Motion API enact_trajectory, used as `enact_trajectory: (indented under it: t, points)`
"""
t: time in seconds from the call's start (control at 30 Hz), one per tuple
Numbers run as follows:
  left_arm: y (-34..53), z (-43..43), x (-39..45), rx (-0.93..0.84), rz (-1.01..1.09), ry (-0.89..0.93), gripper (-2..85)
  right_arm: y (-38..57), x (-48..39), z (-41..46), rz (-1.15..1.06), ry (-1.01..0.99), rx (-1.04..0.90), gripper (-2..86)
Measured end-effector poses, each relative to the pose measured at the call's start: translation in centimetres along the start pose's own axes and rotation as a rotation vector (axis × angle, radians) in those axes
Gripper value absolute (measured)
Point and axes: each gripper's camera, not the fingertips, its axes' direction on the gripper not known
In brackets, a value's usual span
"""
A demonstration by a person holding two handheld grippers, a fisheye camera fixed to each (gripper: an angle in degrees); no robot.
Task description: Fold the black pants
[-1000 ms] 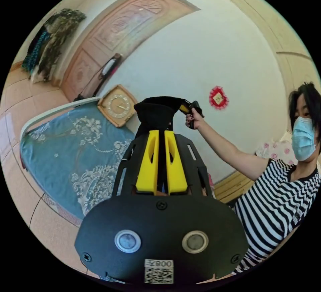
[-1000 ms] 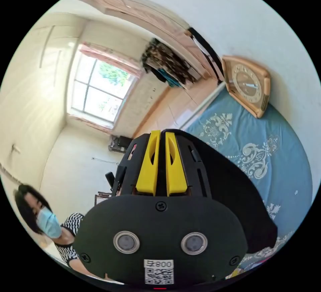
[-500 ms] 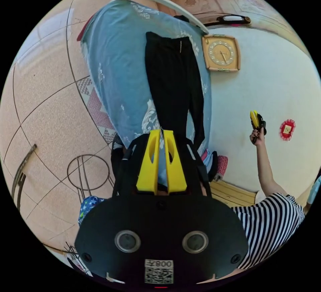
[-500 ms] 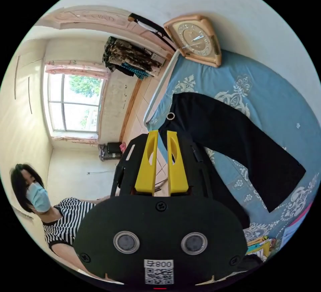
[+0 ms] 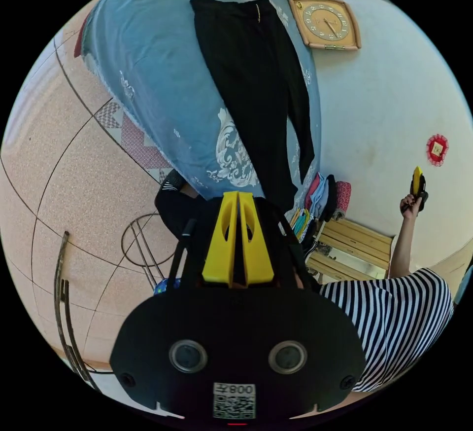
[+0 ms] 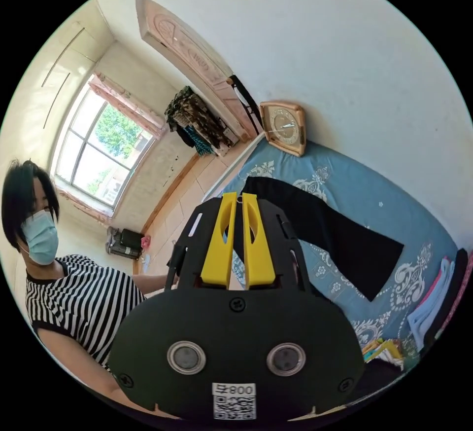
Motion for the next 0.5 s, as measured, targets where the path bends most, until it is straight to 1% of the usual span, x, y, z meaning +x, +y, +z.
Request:
enact_trajectory:
  t: [0.1,0.2,0.27,0.33,0.4,0.5]
  points:
    - [-5.0,0.2,0.7,-0.006,0.079,0.045,1.1,4.2,3.3,-0.9,0.142,-0.015,0.012,5.2]
    - [-9.8,2.4,2.0,-0.117,0.194,0.003,1.7,9.3,7.5,-1.4,0.327,-0.003,-0.025,6.7]
    - [-12.3,4.2,2.6,-0.173,0.250,-0.004,2.1,13.0,9.9,-1.6,0.440,0.049,-0.076,6.9]
    - [-14.8,7.1,3.5,-0.234,0.315,0.009,3.1,18.5,13.2,-2.0,0.607,0.122,-0.154,7.0]
    - [-16.1,9.5,4.4,-0.290,0.366,0.019,4.1,23.0,15.5,-2.6,0.742,0.103,-0.155,7.3]
    - [-17.3,14.1,6.3,-0.409,0.470,0.019,5.4,30.5,18.9,-3.7,0.953,0.165,-0.187,8.4]
